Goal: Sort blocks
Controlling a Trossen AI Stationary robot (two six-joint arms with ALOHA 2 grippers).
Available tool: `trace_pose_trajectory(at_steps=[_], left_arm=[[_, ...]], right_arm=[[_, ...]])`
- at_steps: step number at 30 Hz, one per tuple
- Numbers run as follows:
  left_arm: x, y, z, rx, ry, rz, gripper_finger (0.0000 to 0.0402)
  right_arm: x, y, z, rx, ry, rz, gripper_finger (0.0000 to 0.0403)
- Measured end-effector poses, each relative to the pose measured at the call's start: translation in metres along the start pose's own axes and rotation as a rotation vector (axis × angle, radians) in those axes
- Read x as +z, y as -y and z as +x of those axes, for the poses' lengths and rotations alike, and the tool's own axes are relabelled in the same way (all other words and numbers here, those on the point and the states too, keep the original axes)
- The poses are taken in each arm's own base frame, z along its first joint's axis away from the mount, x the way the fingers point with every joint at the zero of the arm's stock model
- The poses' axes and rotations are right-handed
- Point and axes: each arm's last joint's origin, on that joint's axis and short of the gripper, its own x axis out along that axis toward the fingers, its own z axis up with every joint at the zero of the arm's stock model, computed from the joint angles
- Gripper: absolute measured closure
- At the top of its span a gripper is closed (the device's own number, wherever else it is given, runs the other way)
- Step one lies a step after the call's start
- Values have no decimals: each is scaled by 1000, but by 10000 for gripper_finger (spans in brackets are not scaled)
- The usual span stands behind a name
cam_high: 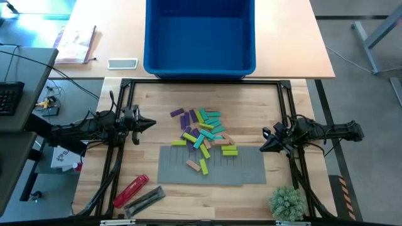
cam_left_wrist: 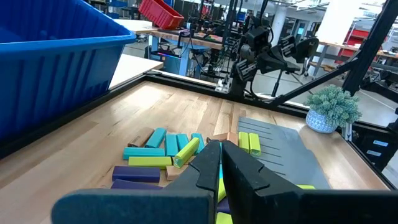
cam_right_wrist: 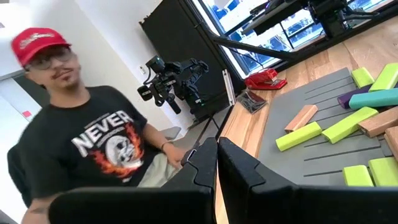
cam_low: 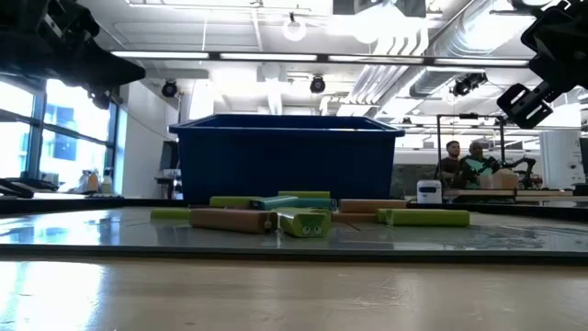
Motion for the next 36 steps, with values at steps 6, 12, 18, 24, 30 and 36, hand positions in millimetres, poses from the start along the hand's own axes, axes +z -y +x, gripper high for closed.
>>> trace_pose_trajectory(at_steps=[6,12,18,24,30,36], left_arm=[[0,0,0,0,0,0,401],[0,0,0,1,0,0,401],[0,0,0,1,-2,1,401],[0,0,0,1,-2,0,401],[0,0,0,0,-1,0,401],[0,0,0,1,-2,0,401]], right_arm=[[4,1,0,-77,80,-124,403],[1,2,0,-68,37,-57,403],[0,1,0,-21,16,238,403],[-2,-3,0,89,-73,242,403],[5,2,0,-126,115,-94,403],[19,7,-6,-468,404,-210,403]])
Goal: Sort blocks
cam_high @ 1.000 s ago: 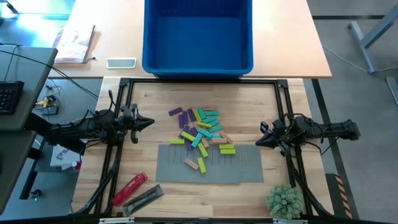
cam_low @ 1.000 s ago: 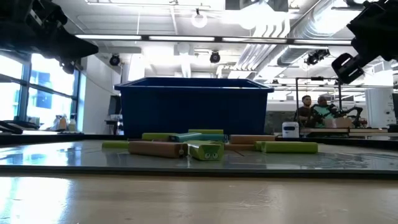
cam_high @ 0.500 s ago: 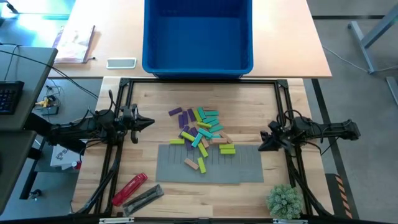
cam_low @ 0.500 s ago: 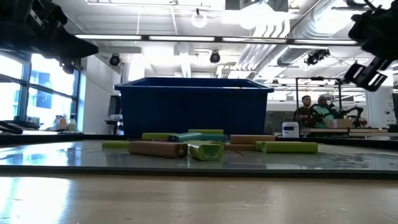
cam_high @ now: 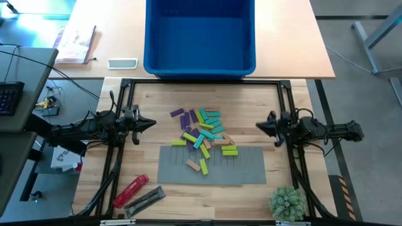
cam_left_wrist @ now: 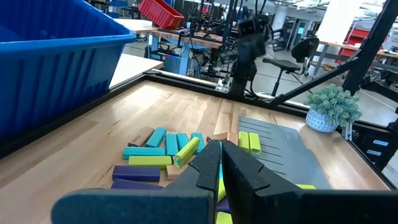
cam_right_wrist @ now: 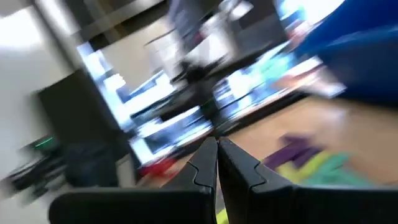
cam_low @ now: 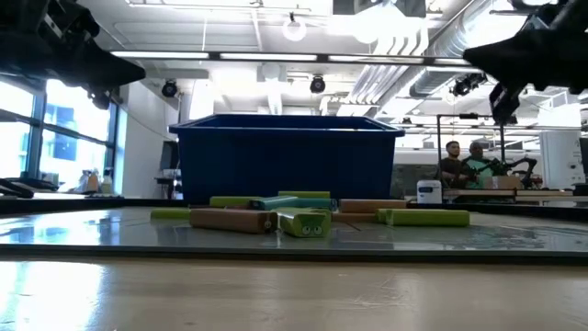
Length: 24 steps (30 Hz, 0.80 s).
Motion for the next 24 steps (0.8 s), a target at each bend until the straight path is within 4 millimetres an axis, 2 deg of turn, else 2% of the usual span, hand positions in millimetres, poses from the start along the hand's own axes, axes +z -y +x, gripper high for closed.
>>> trace_pose_trajectory(at_steps=[3,5,10,15,21,24], left_arm=[[0,0,0,0,0,0,401],[0,0,0,0,-1,0,401],[0,0,0,0,-1,0,401],[0,0,0,0,-1,0,401],[0,0,0,0,-2,0,401],[0,0,0,0,-2,0,401]], right_arm=[[8,5,-1,-238,149,-71,403],[12,8,-2,-369,223,-55,403],[4,6,7,-277,125,-46,403],[-7,4,25,-297,14,-33,390],[-4,-21,66,-272,-165,-115,332],[-11,-37,86,-217,-292,-171,304]])
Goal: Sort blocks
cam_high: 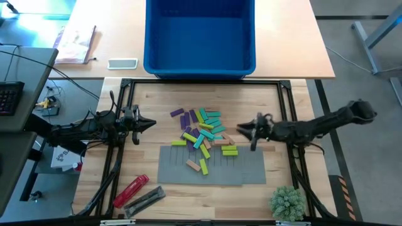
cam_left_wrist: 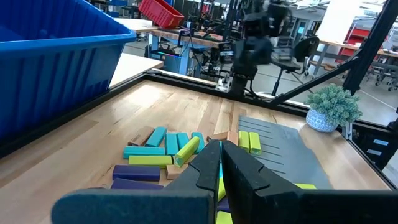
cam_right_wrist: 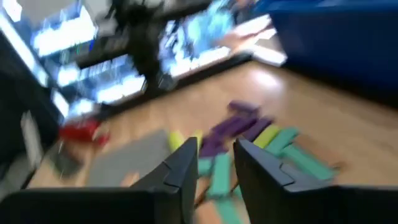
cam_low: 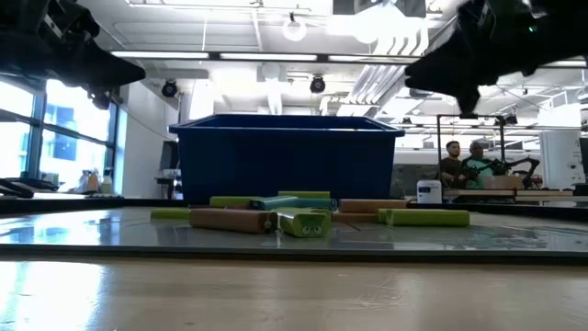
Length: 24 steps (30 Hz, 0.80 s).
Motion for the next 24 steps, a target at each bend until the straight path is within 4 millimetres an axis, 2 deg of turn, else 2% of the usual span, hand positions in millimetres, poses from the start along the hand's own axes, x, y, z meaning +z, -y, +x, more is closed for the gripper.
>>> trace_pose_trajectory(at_steps=[4,10,14,18,24], left_arm=[[0,0,0,1,-4,0,401],[0,0,0,1,-4,0,401],[0,0,0,1,-3,1,401],[0,0,0,0,-3,0,401],[0,0,0,1,-3,1,401]], right_arm=[[-11,-17,17,-16,-187,-64,285],[-33,-31,35,-50,-391,-77,282],[-44,-45,44,-38,-456,-138,282],[-58,-52,50,-38,-547,-272,282],[-64,-60,64,-29,-660,-331,273]])
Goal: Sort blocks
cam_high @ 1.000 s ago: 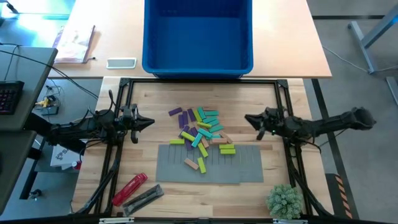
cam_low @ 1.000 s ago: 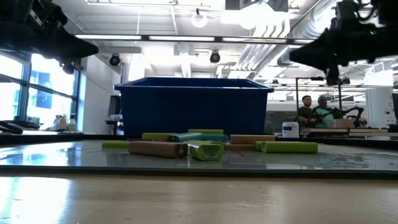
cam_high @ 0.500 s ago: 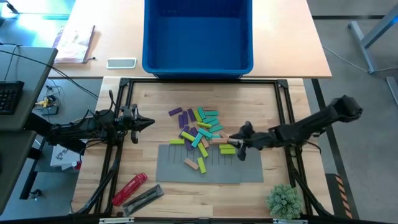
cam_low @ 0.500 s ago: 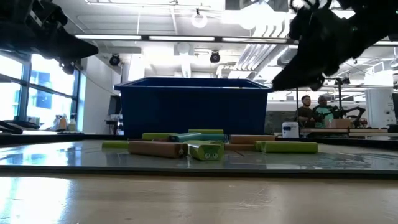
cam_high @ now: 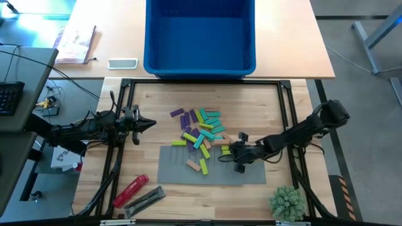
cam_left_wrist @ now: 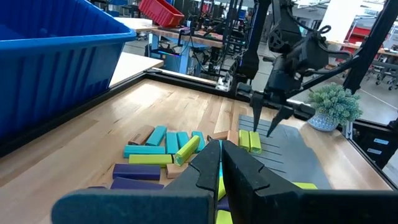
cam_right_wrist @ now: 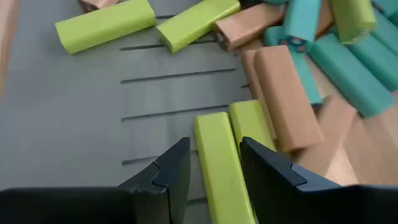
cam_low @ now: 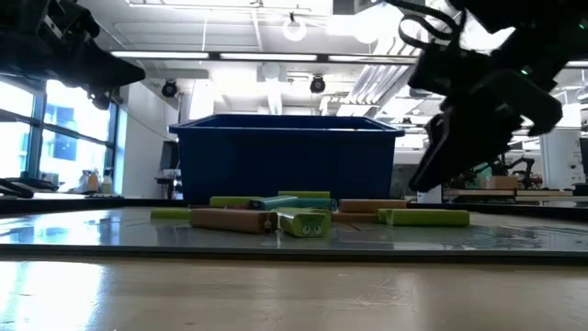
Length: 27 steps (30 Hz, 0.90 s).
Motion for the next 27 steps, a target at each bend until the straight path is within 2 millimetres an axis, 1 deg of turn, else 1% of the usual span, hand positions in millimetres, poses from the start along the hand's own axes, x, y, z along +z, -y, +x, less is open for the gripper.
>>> trace_pose_trajectory(at_steps=[3,8,12,17,22,25,27], left_arm=[[0,0,0,0,0,0,401],[0,0,0,0,0,0,401],[0,0,0,0,0,0,401],[1,0,0,-3,15,-24,401],[10,2,-1,-23,100,-117,401],[17,2,-2,-26,175,-141,401],[20,2,-2,2,215,-142,401]], right_arm=[[11,-5,0,-2,-12,-6,255],[16,-9,-1,-29,-93,-43,225],[10,-6,4,-53,-145,-65,219],[7,-6,6,-28,-180,-47,218],[2,-6,10,-37,-221,-55,218],[-1,-5,15,-49,-243,-61,218],[-2,-4,19,-52,-253,-60,218]])
